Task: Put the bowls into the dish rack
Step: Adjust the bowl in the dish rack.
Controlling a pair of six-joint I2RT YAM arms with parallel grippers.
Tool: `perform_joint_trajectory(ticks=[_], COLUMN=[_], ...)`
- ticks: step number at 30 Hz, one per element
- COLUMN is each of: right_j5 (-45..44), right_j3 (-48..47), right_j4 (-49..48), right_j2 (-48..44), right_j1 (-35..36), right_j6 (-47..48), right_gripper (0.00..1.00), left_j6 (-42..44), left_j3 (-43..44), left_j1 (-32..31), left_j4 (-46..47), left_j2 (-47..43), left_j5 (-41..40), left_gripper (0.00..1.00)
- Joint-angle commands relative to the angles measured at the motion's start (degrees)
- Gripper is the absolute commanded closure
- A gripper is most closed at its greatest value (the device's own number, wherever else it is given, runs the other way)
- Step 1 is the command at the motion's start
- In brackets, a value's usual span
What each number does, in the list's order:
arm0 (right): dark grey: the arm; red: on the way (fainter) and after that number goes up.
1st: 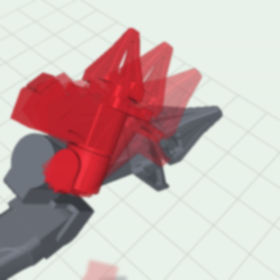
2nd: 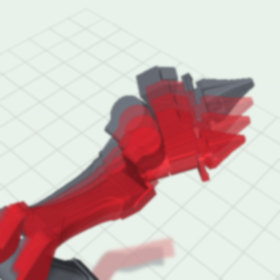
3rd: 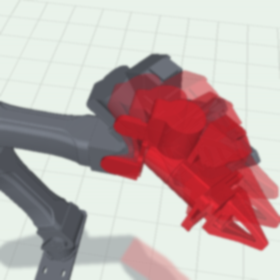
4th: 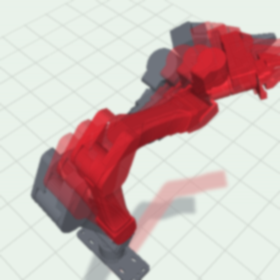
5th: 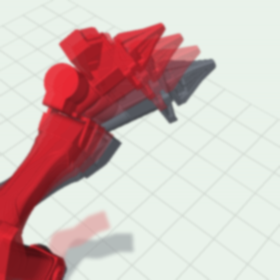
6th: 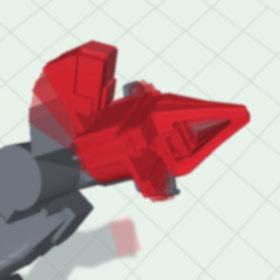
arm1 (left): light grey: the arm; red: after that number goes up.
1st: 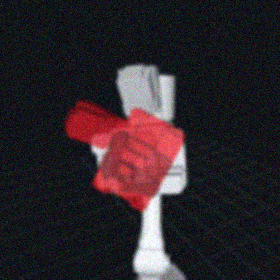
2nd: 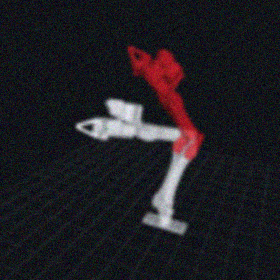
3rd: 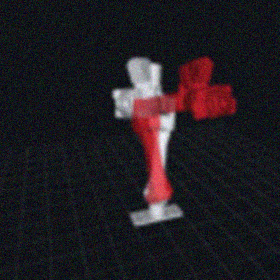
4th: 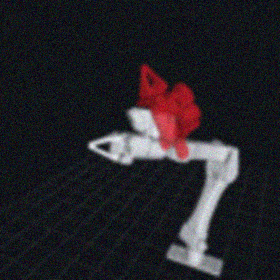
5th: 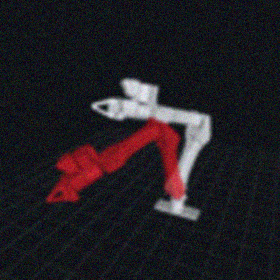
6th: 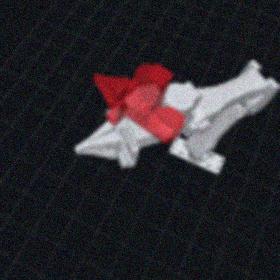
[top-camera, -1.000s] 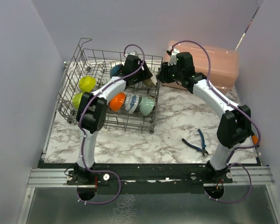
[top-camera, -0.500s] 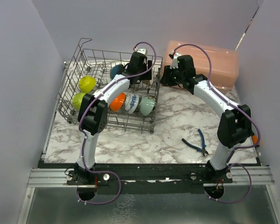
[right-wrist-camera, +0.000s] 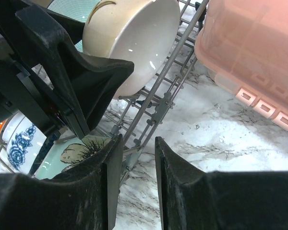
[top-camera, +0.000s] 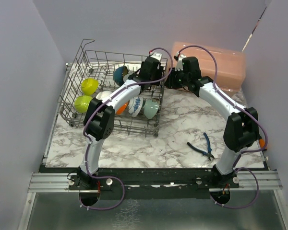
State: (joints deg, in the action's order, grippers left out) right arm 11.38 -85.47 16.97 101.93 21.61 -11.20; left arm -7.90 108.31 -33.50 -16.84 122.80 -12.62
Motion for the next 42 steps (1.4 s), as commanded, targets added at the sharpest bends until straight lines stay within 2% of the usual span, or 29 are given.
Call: perform_joint_trajectory(ticks=[1,6,15,16,19,22,28,34,38,42], right_j5=[-1.34,-1.2,-0.66,-0.66,-0.42,-0.06,0.14,0.8,4.43,7.9], right_j3=[0.2,0.39,0.92,0.92,0.85,0.76,0.62,0.24,-1.84,-7.14], right_j4=[1.82,2.01,1.75,1.75,1.77,1.9,1.94,1.96,1.07,1.78], right_j2=[0.2,0.24,0.25,0.24,-0.01,-0.43,-1.4,-2.17,-0.88,2.41], right_j1=[-0.74,-0.95,-0.95,-0.95,-0.95,-0.95,-0.98,-1.03,-1.04,-0.95], right_j6=[-0.58,-0.65,-0.97,-0.97,-0.93,-0.82,-0.75,-0.66,-0.53,-0.76], right_gripper=[0.63,0.63,0.63,0.63,0.63,0.62,0.63,0.62,0.5,0.45], left_j6=[-0.03,-0.99,0.99,1.62,2.02,1.23,-4.85,-7.1,-12.09,-14.92], left_j3=[2.46,2.13,2.31,2.6,3.16,3.83,4.75,3.53,0.67,-5.59], left_j1=[-2.16,-2.78,-3.42,-3.4,-3.33,-2.63,0.52,3.78,7.94,11.57], left_j4=[-2.26,-3.57,-4.59,-4.64,-4.54,-4.56,-2.87,-1.13,0.73,4.58], left_j2=[-1.34,-1.99,-2.0,-1.78,-1.69,-1.75,-1.01,-2.51,-4.71,-9.22], left_j5=[-7.59,-12.54,-14.48,-13.79,-12.69,-8.86,5.33,7.52,12.44,16.98], left_gripper=[0.64,0.64,0.63,0.6,0.44,0.33,0.27,0.19,0.17,0.15])
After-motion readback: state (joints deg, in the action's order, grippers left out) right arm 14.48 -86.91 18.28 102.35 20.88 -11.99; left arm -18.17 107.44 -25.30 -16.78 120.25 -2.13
